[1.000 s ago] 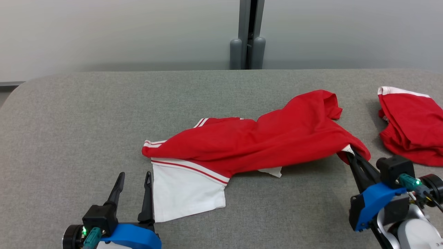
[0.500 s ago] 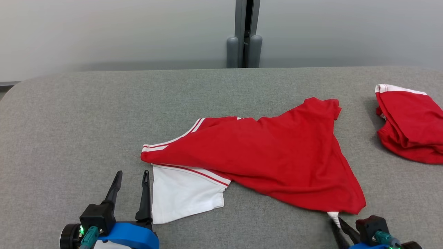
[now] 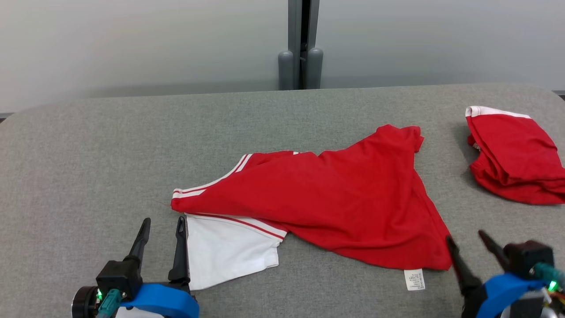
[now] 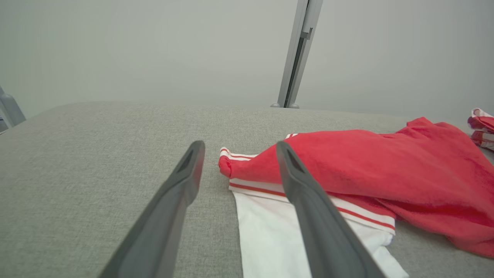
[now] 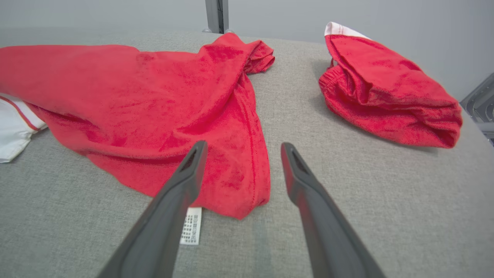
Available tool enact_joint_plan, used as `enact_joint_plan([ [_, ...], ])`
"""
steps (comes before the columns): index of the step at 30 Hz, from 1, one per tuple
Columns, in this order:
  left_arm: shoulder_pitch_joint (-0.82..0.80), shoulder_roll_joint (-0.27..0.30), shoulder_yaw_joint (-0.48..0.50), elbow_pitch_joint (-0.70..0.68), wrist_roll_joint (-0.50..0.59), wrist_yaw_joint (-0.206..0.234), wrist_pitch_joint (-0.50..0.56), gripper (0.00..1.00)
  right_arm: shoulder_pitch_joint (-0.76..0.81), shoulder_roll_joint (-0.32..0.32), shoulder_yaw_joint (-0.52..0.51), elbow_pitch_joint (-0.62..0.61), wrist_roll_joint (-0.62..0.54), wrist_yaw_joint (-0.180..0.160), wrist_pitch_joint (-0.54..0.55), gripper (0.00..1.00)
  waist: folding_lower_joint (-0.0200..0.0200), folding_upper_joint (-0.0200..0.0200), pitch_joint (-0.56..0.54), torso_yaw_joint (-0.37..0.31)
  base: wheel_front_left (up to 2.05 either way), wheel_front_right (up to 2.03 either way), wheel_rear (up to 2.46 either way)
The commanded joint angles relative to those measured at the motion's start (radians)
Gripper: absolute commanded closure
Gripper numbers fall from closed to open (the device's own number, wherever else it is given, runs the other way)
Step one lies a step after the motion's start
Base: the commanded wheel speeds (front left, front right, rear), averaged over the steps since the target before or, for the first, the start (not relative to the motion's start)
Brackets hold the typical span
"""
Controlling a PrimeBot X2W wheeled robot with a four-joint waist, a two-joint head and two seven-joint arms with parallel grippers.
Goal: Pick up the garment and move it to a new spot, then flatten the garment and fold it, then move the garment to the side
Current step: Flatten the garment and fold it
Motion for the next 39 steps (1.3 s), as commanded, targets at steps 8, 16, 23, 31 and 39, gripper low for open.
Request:
enact_joint_plan([
  [8, -0.045, -0.003, -0.011, -0.003, 0.008, -0.008, -0.004, 0.00, -0.215, -0.093, -0.002, 0.252, 0.002, 0.000, 0.072, 0.00, 0.0000, 0.0000, 0.047, 0.060, 0.00, 0.00, 0.00],
  [16, -0.063, 0.000, -0.008, 0.002, 0.006, -0.006, -0.004, 0.00, -0.401, -0.128, 0.050, 0.505, 0.028, 0.000, 0.080, 0.00, 0.0000, 0.0000, 0.083, 0.124, 0.00, 0.00, 0.00],
  [23, -0.079, -0.008, -0.009, 0.003, 0.007, -0.010, -0.004, 0.00, -0.521, -0.150, 0.050, 0.691, 0.048, 0.000, 0.108, 1.00, 0.0000, 0.0000, 0.106, 0.157, 0.00, 0.00, 0.00],
  [31, -0.078, -0.014, -0.006, 0.008, 0.014, -0.011, -0.004, 0.00, -0.686, -0.171, -0.077, 0.790, -0.072, 0.000, 0.003, 1.00, 0.0000, 0.0000, 0.110, 0.161, 0.00, 0.00, 0.00],
  [39, -0.063, -0.021, -0.014, 0.021, 0.021, -0.019, -0.005, 0.00, -0.756, -0.089, -0.128, 0.871, -0.190, 0.000, -0.116, 0.00, 0.0000, 0.0000, 0.084, 0.142, 0.00, 0.00, 0.00],
])
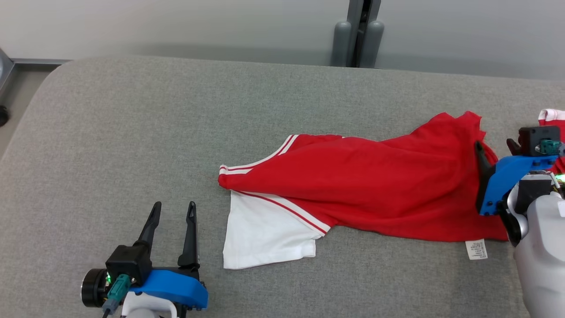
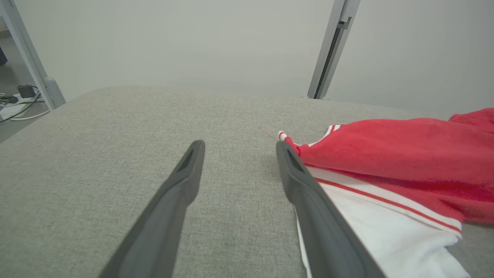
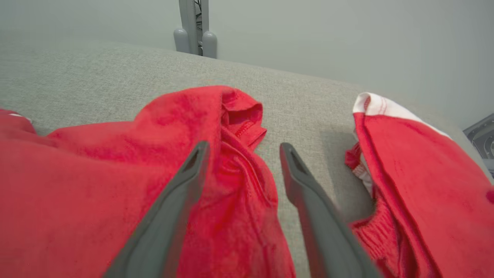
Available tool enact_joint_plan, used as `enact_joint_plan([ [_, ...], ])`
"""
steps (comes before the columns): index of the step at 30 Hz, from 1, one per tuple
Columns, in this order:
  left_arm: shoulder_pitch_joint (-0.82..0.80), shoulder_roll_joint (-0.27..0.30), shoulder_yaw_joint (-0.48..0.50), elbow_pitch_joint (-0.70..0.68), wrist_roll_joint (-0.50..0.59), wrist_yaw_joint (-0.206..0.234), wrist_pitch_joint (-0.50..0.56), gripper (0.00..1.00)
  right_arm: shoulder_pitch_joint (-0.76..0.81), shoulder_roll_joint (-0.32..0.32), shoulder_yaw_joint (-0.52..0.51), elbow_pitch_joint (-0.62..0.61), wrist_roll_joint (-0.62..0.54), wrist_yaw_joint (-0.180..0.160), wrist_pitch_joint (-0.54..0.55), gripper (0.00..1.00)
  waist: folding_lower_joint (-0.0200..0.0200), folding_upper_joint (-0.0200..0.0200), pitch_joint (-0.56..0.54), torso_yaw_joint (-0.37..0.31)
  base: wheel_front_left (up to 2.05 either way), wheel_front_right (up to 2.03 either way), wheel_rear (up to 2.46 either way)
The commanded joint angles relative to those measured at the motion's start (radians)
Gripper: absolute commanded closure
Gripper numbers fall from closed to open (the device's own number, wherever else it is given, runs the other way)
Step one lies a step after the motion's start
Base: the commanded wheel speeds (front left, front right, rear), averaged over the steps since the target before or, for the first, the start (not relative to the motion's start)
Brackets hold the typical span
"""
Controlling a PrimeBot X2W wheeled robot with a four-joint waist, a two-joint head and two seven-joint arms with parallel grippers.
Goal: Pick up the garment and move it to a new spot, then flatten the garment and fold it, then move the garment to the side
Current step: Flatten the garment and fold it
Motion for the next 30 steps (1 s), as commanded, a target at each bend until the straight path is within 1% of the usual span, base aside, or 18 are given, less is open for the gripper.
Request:
enact_joint_plan([
  [1, 0.003, 0.001, 0.002, 0.002, 0.006, 0.000, -0.005, 0.00, -0.014, -0.003, 0.001, 0.003, -0.005, 0.000, -0.015, 0.00, -0.0001, -0.0001, -0.007, -0.006, 0.00, 0.00, 0.00],
  [8, 0.023, -0.001, -0.004, 0.006, 0.011, -0.006, -0.005, 0.00, 0.040, 0.044, 0.032, -0.021, -0.008, 0.000, -0.173, 0.00, -0.0001, -0.0001, -0.064, -0.036, 0.00, 0.00, 0.00],
  [14, 0.053, -0.008, -0.022, 0.010, 0.009, -0.013, -0.005, 0.00, 0.151, 0.094, 0.046, -0.088, 0.009, 0.000, -0.261, 0.00, -0.0001, -0.0001, -0.118, -0.059, 0.00, 0.00, 0.00],
  [22, 0.094, -0.021, -0.037, 0.011, 0.000, -0.014, -0.005, 0.00, 0.368, 0.156, 0.038, -0.277, 0.034, 0.000, -0.300, 0.00, -0.0001, -0.0001, -0.174, -0.085, 0.00, 0.00, 0.00],
  [25, 0.107, -0.021, -0.027, 0.004, -0.005, -0.008, -0.005, 0.00, 0.440, 0.165, 0.051, -0.350, 0.063, 0.000, -0.300, 0.00, -0.0001, -0.0001, -0.186, -0.097, 0.00, 0.00, 0.00],
  [30, 0.125, -0.021, -0.017, -0.004, -0.011, -0.006, -0.005, 0.00, 0.526, 0.165, 0.113, -0.432, 0.158, 0.000, -0.285, 0.00, -0.0001, -0.0001, -0.198, -0.107, 0.00, 0.00, 0.00],
])
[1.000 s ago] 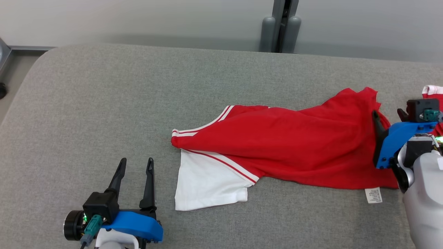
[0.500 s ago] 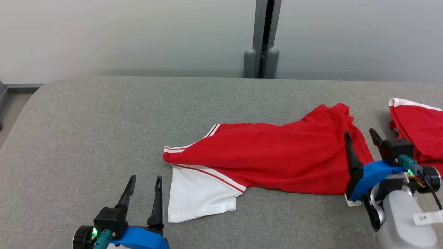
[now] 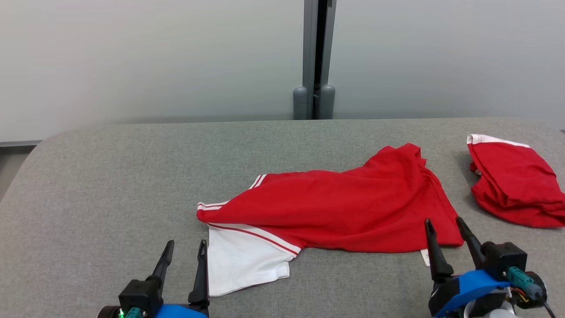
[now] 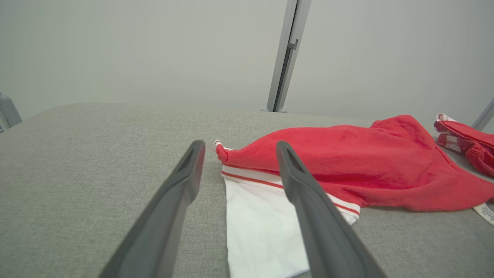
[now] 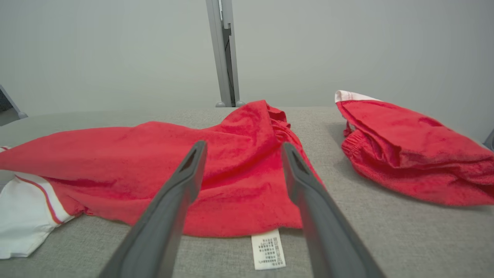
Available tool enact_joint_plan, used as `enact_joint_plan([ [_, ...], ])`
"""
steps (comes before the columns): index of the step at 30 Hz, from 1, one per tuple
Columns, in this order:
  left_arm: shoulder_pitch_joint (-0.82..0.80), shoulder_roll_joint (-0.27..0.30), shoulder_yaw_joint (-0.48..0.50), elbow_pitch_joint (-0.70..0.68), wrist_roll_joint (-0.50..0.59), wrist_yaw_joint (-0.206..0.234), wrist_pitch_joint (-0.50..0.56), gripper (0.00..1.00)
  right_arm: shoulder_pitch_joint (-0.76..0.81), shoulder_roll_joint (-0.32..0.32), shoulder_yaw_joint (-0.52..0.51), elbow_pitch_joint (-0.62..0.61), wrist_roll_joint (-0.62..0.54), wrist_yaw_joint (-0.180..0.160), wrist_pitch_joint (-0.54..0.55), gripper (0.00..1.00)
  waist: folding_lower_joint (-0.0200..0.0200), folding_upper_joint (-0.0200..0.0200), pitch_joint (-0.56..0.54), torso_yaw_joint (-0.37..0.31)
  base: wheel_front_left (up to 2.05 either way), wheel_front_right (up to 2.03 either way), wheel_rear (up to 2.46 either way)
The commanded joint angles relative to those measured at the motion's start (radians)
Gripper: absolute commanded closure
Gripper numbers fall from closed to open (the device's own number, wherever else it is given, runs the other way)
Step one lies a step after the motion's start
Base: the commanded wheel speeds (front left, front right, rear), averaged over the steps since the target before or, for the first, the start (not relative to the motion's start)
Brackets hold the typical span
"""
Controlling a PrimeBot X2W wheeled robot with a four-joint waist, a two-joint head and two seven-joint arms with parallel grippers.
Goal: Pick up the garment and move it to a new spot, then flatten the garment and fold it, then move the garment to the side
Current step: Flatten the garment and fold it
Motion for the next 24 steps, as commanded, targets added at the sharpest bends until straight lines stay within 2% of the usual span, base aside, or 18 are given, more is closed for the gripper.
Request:
enact_joint_plan([
  [1, 0.005, 0.001, 0.005, -0.004, -0.002, 0.003, -0.005, 0.00, 0.020, 0.000, 0.005, -0.013, 0.003, 0.000, 0.003, 0.00, 0.0002, 0.0000, -0.001, -0.001, 0.00, 0.00, 0.00],
  [9, 0.008, 0.001, 0.015, -0.001, -0.007, -0.002, -0.005, 0.00, 0.058, 0.000, 0.018, -0.064, 0.031, 0.000, 0.026, 0.00, 0.0002, 0.0000, -0.004, 0.006, 0.00, 0.00, 0.00],
  [24, 0.001, 0.003, 0.008, 0.019, -0.016, 0.003, -0.001, 0.00, 0.052, 0.000, 0.020, -0.055, 0.038, 0.000, 0.029, 0.00, 0.0002, 0.0000, 0.000, 0.018, 0.00, 0.00, 0.00],
])
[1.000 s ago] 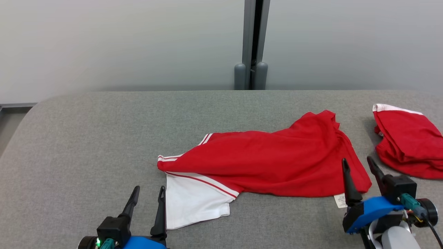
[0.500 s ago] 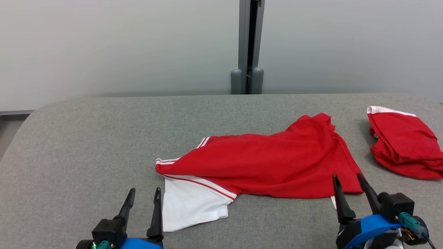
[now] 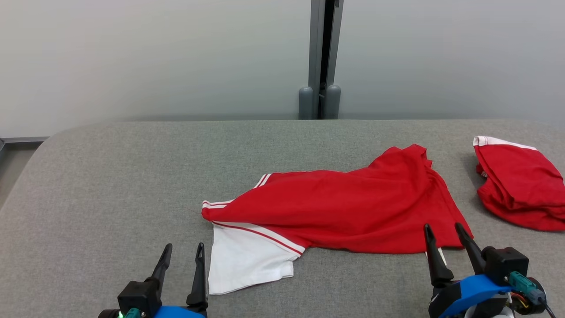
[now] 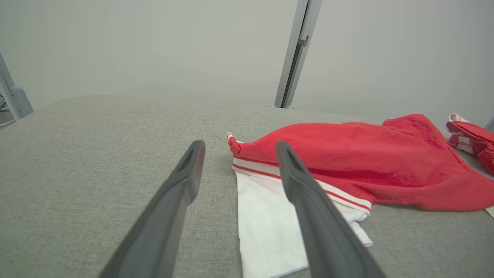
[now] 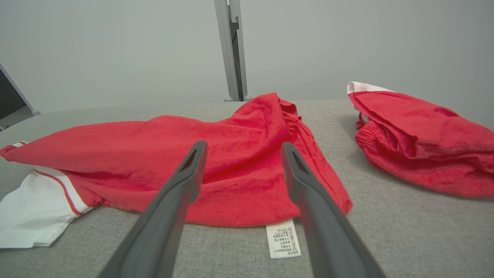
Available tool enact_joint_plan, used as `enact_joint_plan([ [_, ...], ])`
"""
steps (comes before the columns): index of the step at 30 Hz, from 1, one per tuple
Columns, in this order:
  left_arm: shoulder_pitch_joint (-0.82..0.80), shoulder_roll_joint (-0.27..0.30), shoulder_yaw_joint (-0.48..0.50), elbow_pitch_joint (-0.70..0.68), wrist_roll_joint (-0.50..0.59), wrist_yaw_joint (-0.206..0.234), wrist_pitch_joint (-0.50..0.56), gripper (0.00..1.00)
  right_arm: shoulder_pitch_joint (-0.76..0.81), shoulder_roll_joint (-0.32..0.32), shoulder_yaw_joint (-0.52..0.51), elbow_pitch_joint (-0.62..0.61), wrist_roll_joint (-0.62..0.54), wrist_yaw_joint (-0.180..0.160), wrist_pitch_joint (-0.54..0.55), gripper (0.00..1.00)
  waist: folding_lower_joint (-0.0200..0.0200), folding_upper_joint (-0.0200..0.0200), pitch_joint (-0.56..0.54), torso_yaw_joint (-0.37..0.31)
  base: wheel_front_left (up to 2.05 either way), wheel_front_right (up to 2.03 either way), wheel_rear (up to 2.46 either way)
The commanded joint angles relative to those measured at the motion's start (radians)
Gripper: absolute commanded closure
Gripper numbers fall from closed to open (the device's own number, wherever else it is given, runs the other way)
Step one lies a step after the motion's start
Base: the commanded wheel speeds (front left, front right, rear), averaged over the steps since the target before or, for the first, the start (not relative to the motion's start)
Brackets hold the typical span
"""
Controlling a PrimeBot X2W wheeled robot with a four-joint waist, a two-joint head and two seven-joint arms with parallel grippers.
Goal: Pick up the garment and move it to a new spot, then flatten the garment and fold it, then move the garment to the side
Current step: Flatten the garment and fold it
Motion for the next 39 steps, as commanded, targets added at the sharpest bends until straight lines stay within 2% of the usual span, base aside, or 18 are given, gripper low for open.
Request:
enact_joint_plan([
  [1, -0.001, 0.004, -0.002, 0.004, -0.007, 0.004, 0.004, 0.00, 0.000, 0.000, -0.002, 0.003, -0.001, 0.000, -0.003, 0.00, 0.0000, -0.0001, 0.001, 0.000, 0.00, 0.00, 0.00],
  [9, -0.005, -0.022, -0.049, 0.052, -0.032, -0.009, 0.126, 0.00, -0.021, 0.000, -0.004, 0.001, -0.005, 0.000, -0.001, 0.00, 0.0000, -0.0001, 0.032, -0.009, 0.00, 0.00, 0.00],
  [14, -0.029, -0.037, -0.057, 0.108, -0.049, 0.012, 0.207, 0.00, -0.032, 0.000, 0.008, 0.003, 0.000, 0.000, 0.001, 0.00, 0.0000, -0.0001, 0.059, -0.028, 0.00, 0.00, 0.00],
  [19, -0.049, -0.045, -0.047, 0.157, -0.054, 0.055, 0.254, 0.00, -0.043, 0.000, 0.002, 0.008, -0.008, 0.000, 0.002, 0.00, 0.0000, -0.0001, 0.083, -0.050, 0.00, 0.00, 0.00],
  [21, -0.052, -0.045, -0.060, 0.173, -0.051, 0.054, 0.275, 0.00, -0.045, 0.000, -0.005, 0.010, -0.013, 0.000, 0.002, 0.00, 0.0000, -0.0001, 0.090, -0.058, 0.00, 0.00, 0.00],
  [22, -0.053, -0.050, -0.063, 0.176, -0.059, 0.049, 0.281, 0.12, -0.045, 0.000, -0.011, 0.012, -0.015, 0.000, 0.003, 0.00, 0.0000, -0.0001, 0.093, -0.060, 0.00, 0.00, 0.00],
  [23, -0.054, -0.053, -0.065, 0.177, -0.066, 0.043, 0.290, 0.58, -0.046, 0.000, -0.017, 0.014, -0.017, 0.000, 0.005, 0.00, 0.0000, -0.0001, 0.096, -0.062, 0.00, 0.00, 0.00],
  [24, -0.056, -0.053, -0.069, 0.177, -0.067, 0.038, 0.294, 0.81, -0.047, 0.000, -0.027, 0.016, -0.023, 0.000, 0.007, 0.00, 0.0000, -0.0001, 0.099, -0.063, 0.00, 0.00, 0.00],
  [25, -0.057, -0.053, -0.072, 0.175, -0.067, 0.035, 0.295, 1.00, -0.050, -0.001, -0.041, 0.021, -0.032, 0.000, 0.012, 0.00, 0.0000, -0.0001, 0.102, -0.062, 0.00, 0.00, 0.00],
  [29, -0.068, -0.047, -0.069, 0.153, -0.067, 0.033, 0.275, 1.00, -0.067, -0.001, -0.128, 0.057, -0.066, 0.000, 0.048, 0.00, 0.0000, -0.0001, 0.113, -0.053, 0.00, 0.00, 0.00],
  [35, -0.086, -0.018, -0.026, 0.102, -0.065, 0.064, 0.221, 1.00, -0.130, 0.000, -0.284, 0.155, -0.182, 0.000, 0.107, 0.00, 0.0000, -0.0001, 0.125, -0.021, 0.00, 0.00, 0.00],
  [39, -0.084, -0.002, -0.007, 0.077, -0.066, 0.077, 0.206, 1.00, -0.163, 0.000, -0.310, 0.216, -0.224, 0.000, 0.135, 0.00, 0.0000, -0.0001, 0.130, -0.007, 0.00, 0.00, 0.00],
])
